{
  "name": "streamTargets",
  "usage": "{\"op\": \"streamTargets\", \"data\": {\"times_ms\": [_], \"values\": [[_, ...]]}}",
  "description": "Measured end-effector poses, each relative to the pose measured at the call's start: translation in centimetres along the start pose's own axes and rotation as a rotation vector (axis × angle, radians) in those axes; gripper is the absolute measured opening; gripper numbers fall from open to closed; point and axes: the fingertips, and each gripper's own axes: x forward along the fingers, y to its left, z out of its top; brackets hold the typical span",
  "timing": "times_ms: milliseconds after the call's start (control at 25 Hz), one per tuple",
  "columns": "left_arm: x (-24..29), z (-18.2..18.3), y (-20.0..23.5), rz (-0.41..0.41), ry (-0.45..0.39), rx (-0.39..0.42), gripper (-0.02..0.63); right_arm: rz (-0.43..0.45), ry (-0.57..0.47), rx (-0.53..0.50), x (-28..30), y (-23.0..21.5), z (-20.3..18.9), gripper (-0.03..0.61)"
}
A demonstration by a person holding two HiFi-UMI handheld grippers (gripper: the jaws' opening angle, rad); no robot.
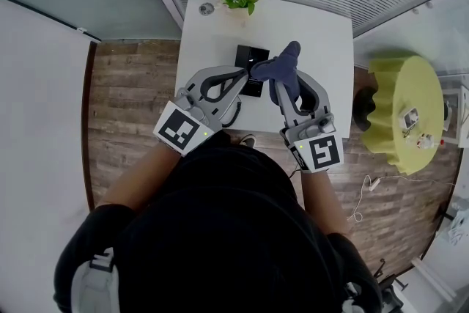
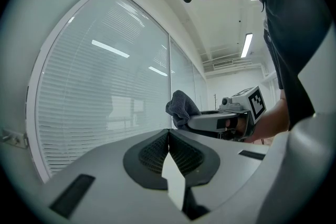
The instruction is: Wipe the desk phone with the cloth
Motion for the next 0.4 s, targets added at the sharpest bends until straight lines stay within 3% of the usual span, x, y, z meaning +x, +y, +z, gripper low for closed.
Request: {"op": "streamTargets", "data": {"times_ms": [400], "values": [[-0.23, -0.25, 0.56, 0.014, 0.011, -0.008, 0.011, 0.006, -0.003, 0.011, 0.24, 0.09, 0.15, 0.097]]}}
